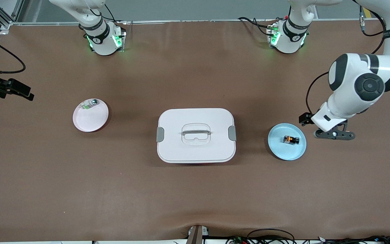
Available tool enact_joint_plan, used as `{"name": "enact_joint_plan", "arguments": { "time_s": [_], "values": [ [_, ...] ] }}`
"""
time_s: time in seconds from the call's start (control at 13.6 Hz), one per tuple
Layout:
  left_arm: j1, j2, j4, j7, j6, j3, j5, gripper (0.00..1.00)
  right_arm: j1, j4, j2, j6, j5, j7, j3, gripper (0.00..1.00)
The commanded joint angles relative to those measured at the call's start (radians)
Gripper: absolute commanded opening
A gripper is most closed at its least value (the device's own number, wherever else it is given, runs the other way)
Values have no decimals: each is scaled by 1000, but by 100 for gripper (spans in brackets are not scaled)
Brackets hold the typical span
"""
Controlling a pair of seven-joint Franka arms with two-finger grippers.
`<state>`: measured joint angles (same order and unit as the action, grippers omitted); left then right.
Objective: Transfer orange switch to right arm and place
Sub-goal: 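Move the left gripper toward the black-and-orange switch on the blue plate, then lower the left gripper and grasp the orange switch on the blue plate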
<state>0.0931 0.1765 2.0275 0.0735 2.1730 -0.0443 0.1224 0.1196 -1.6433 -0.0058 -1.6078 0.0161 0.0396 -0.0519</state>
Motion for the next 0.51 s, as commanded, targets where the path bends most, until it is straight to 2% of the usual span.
{"name": "enact_joint_plan", "arguments": {
  "time_s": [0.0,0.44],
  "values": [
    [2,18,51,-6,92,-3,23,100,15,-30,-29,-15,5,-7,-11,100],
    [5,133,42,-4,195,-22,80,100,17,-30,-26,-15,5,-7,-11,100]
  ]
}}
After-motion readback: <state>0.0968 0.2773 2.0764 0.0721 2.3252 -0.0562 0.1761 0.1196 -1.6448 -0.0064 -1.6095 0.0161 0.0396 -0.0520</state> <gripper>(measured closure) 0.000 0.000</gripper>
